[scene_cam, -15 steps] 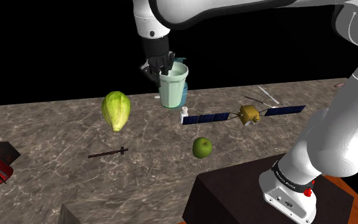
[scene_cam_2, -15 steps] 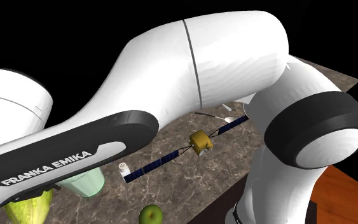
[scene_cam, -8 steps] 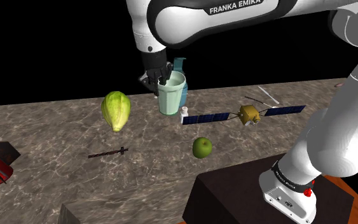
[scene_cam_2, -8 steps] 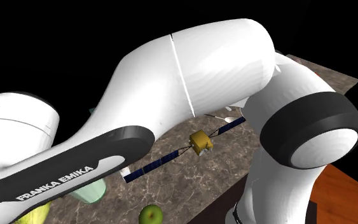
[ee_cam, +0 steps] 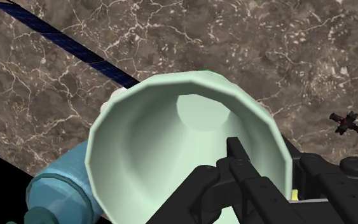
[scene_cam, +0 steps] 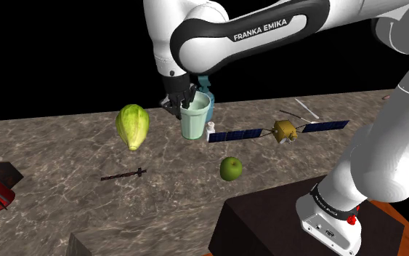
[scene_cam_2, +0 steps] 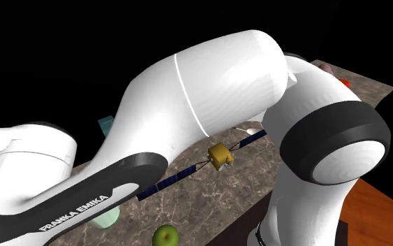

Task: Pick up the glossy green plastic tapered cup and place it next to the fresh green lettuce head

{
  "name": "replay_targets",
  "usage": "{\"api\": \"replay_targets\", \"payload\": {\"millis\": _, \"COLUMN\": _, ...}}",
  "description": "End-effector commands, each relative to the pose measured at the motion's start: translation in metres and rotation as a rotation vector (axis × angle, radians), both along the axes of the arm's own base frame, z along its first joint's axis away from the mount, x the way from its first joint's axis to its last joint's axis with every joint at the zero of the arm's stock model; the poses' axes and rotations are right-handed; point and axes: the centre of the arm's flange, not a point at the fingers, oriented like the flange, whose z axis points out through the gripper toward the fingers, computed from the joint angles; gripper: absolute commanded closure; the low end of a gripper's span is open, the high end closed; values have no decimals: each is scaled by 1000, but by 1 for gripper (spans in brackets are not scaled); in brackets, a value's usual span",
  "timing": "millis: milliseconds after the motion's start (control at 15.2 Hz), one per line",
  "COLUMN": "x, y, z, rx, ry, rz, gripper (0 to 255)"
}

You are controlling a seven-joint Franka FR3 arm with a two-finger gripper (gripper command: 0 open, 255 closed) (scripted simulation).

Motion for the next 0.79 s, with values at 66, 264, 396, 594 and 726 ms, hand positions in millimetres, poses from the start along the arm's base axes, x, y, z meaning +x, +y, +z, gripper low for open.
{"api": "replay_targets", "payload": {"millis": 66, "x": 0, "y": 0, "z": -16, "rx": 1, "ry": -1, "rz": 0, "gripper": 255}}
{"api": "replay_targets", "payload": {"millis": 264, "x": 0, "y": 0, "z": -32, "rx": 1, "ry": -1, "rz": 0, "gripper": 255}}
{"api": "replay_targets", "payload": {"millis": 396, "x": 0, "y": 0, "z": -42, "rx": 1, "ry": -1, "rz": 0, "gripper": 255}}
{"api": "replay_targets", "payload": {"millis": 594, "x": 0, "y": 0, "z": -58, "rx": 1, "ry": -1, "rz": 0, "gripper": 255}}
{"api": "replay_targets", "payload": {"millis": 726, "x": 0, "y": 0, "z": -69, "rx": 1, "ry": -1, "rz": 0, "gripper": 255}}
